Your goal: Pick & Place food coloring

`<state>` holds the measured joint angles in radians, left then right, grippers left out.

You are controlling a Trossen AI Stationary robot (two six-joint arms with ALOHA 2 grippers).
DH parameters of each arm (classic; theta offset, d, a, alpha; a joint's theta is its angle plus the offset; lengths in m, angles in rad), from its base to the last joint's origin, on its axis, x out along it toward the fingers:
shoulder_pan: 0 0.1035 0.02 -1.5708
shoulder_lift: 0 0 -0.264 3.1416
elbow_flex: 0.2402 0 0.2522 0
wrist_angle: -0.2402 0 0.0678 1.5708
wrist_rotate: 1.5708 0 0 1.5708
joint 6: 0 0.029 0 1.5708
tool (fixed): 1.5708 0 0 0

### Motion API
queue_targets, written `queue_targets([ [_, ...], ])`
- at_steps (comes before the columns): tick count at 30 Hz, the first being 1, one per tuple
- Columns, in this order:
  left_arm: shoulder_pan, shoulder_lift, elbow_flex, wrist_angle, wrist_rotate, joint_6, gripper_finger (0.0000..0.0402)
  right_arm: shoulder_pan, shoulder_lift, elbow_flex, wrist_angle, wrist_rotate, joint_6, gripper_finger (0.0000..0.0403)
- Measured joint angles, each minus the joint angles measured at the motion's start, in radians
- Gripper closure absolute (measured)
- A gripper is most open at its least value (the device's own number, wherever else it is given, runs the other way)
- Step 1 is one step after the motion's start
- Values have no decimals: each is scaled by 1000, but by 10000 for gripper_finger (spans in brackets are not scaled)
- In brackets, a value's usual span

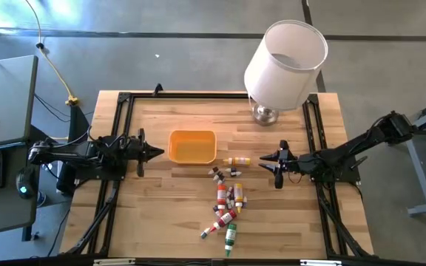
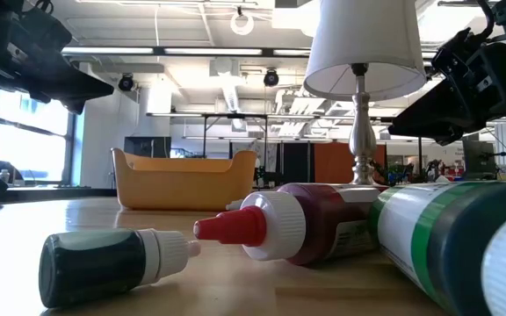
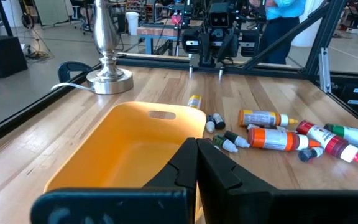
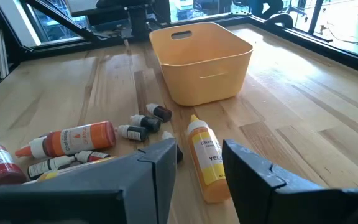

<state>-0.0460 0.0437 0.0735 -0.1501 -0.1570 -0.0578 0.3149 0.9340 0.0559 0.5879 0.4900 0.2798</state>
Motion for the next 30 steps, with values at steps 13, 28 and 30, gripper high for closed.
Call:
queue_targets([
  [13,0,0,0,0,0,0,401,0,0,0,0,0,0,279],
  [28,0,0,-2,32,-13,15,401,0,0,0,0,0,0,279],
  [30,0,0,-3,43,-35,29,401,0,0,0,0,0,0,279],
])
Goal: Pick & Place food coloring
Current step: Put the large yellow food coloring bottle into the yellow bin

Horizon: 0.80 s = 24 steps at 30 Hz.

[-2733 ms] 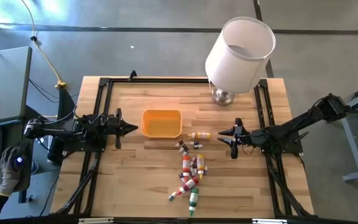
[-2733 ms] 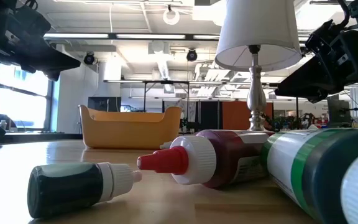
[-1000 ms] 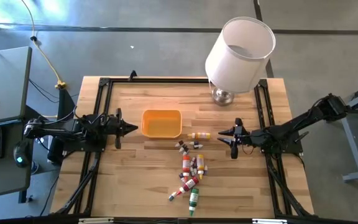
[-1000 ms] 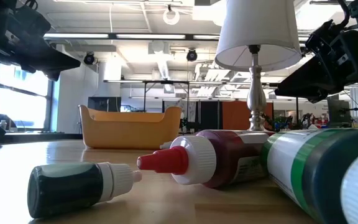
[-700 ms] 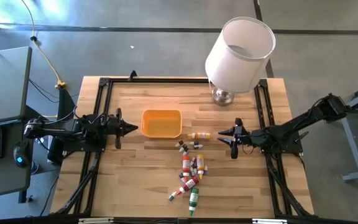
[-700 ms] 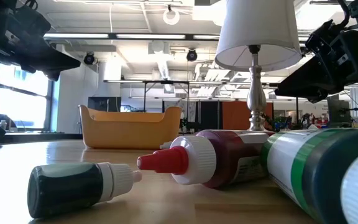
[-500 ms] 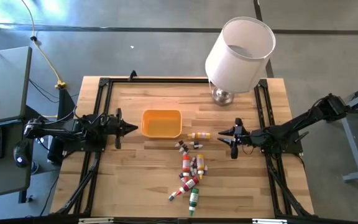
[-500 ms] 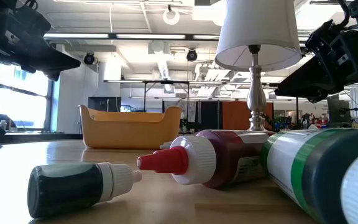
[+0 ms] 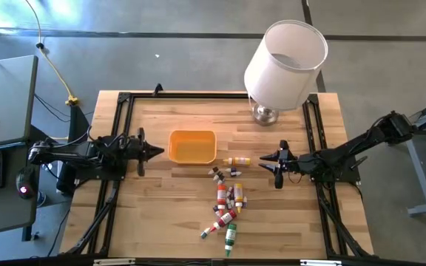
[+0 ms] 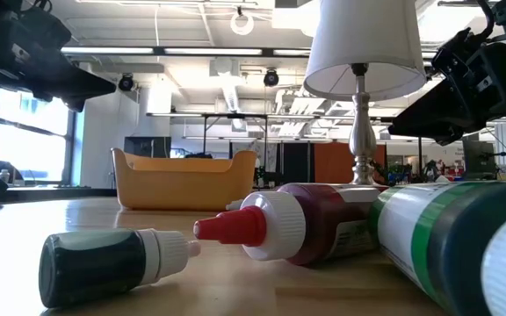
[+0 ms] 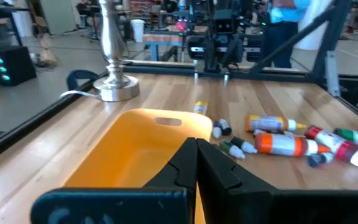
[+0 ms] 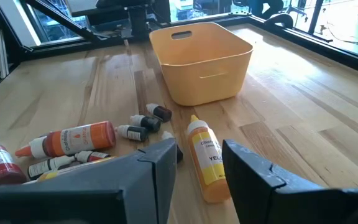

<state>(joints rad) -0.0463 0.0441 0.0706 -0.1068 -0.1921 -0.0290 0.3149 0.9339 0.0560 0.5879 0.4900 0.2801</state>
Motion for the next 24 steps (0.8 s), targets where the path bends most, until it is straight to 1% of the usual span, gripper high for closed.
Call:
queue_targets([
  [24,0,0,-1,20,-15,0,401,0,0,0,0,0,0,279],
])
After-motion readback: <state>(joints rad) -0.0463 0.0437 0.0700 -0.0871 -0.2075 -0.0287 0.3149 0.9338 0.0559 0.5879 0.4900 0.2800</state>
